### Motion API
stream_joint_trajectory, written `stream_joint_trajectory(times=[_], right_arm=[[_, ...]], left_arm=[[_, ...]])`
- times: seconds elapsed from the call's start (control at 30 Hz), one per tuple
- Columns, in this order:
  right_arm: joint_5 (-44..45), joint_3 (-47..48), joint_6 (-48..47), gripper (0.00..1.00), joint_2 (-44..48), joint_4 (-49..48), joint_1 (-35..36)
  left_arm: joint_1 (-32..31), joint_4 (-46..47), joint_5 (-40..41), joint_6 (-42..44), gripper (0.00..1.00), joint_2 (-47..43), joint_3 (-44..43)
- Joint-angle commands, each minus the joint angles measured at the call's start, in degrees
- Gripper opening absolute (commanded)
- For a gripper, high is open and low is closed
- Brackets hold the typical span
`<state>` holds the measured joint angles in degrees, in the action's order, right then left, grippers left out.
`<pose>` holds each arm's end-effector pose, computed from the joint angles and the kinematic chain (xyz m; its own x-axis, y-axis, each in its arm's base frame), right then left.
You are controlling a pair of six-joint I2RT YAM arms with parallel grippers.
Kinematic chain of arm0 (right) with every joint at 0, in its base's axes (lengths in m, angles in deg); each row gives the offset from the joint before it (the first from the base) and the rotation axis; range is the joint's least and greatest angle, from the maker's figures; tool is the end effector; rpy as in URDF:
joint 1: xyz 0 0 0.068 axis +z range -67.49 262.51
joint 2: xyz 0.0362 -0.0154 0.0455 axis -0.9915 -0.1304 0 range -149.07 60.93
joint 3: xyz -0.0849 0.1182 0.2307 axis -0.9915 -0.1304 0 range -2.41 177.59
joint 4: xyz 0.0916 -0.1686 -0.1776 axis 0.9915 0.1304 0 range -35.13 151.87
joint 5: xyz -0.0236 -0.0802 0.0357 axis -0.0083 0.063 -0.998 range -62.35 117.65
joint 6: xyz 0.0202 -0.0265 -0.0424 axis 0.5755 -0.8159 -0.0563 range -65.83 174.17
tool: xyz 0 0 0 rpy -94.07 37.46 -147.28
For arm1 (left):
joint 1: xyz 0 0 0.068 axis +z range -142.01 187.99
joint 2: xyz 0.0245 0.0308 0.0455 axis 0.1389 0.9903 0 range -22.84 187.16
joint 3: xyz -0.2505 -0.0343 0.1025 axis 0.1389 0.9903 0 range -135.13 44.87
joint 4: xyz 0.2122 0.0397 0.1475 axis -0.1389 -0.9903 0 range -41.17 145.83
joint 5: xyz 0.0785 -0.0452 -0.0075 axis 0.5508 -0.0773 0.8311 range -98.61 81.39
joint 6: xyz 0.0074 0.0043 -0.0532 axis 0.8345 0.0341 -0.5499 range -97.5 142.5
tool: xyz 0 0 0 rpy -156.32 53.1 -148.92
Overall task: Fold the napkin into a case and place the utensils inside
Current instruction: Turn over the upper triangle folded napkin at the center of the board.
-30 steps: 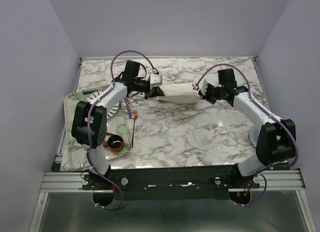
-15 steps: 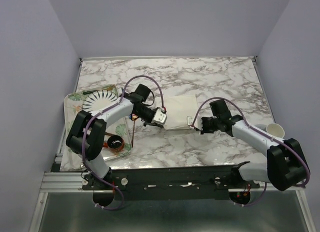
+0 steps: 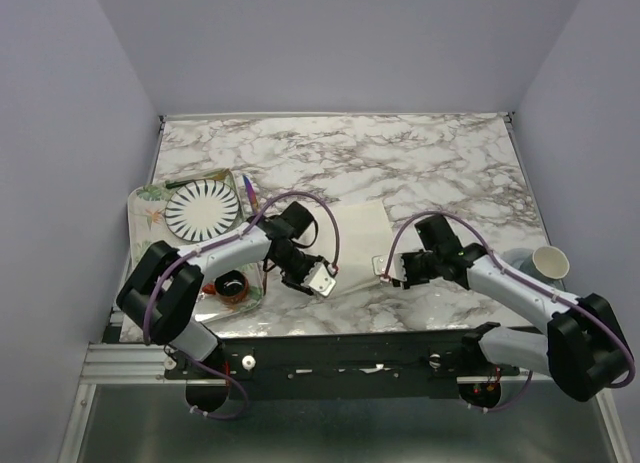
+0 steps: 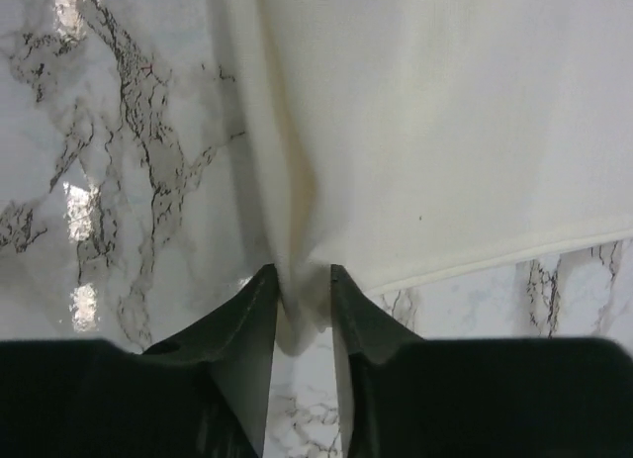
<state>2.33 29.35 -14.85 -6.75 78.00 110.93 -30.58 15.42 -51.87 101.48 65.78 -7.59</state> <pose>0.1756 0.1125 0.1715 0.3122 -0.7906 -0.5267 -0.9276 -0.1339 -0.3488 0.1960 -0.1874 0.1842 0.4224 0.5773 -0.6987 0.8571 -0.5053 0.1006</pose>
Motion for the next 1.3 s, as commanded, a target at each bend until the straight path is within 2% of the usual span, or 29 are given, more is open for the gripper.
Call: stream_joint_trajectory(times=[0.0,0.1,0.23,0.43,0.53,0.77,0.97,1.07,1.27], right_arm=[[1.4,2.1,0.1,0.45,4.0,9.3,0.3],[1.9,6.5,3.9,0.46,5.9,15.4,0.2],[1.8,11.4,14.8,0.45,6.6,17.4,-1.2],[-2.9,23.7,31.0,0.37,-8.4,20.9,-8.4],[-6.9,28.7,36.0,0.33,-15.6,25.4,-9.0],[-8.1,26.8,40.4,0.35,-22.2,27.7,-9.1],[-3.8,26.9,42.1,0.35,-28.7,29.2,-9.3],[-3.0,27.6,41.9,0.34,-31.4,31.3,-9.2],[0.1,28.6,41.6,0.24,-33.0,34.1,-9.3]], left_arm=[[-0.4,-1.7,3.3,-1.4,0.55,-5.0,1.0],[1.3,-2.9,1.8,-6.3,0.58,-8.5,-1.0],[4.5,-1.1,1.5,-14.3,0.56,-8.9,-3.3],[5.7,3.9,5.4,-23.2,0.45,-1.5,-8.2],[5.7,4.1,5.4,-25.2,0.42,2.0,-10.9],[2.9,4.5,8.6,-25.4,0.43,5.2,-11.1],[-1.2,2.5,15.5,-24.6,0.42,8.4,-10.3],[-2.6,1.6,18.1,-24.7,0.42,9.4,-9.8],[-3.8,0.7,20.1,-26.0,0.42,10.7,-8.6]])
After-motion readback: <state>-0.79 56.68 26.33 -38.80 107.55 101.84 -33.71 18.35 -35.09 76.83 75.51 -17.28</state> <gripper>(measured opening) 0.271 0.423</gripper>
